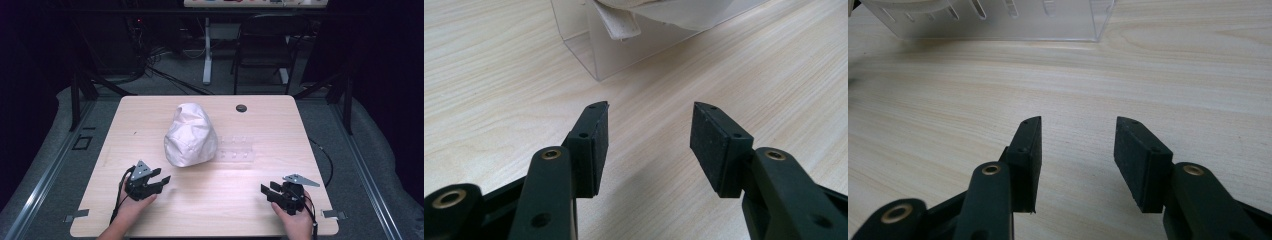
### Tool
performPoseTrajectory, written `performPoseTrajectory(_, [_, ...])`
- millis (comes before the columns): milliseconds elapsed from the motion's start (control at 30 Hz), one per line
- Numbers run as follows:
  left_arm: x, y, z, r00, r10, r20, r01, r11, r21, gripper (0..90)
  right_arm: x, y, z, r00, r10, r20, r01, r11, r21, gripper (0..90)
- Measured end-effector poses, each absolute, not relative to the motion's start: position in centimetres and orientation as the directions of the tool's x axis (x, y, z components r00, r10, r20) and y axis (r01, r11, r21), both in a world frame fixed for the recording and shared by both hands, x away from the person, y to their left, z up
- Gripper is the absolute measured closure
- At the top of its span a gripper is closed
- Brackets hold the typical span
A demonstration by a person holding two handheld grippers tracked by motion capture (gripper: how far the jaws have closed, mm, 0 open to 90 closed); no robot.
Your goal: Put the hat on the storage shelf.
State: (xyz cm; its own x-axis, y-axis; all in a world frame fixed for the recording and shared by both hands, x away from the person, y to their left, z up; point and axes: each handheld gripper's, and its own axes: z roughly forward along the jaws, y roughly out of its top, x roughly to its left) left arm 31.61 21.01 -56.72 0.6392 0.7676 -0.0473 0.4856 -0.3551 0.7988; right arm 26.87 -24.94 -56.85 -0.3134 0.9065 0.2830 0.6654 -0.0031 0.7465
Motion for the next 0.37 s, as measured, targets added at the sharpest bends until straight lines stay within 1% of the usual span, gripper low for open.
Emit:
performPoseTrajectory(133, [31.6,20.9,-56.7,0.643,0.764,-0.050,0.482,-0.353,0.802,49.8,26.9,-25.2,-57.2,-0.307,0.910,0.278,0.662,-0.005,0.749,51.2])
performPoseTrajectory(267, [31.4,20.5,-56.5,0.656,0.750,-0.080,0.480,-0.333,0.812,48.1,27.0,-25.6,-57.5,-0.292,0.919,0.264,0.654,-0.010,0.756,47.7])
performPoseTrajectory(367, [31.3,19.8,-56.5,0.678,0.728,-0.105,0.473,-0.322,0.820,46.1,27.1,-25.9,-57.6,-0.276,0.934,0.225,0.640,0.004,0.768,46.2])
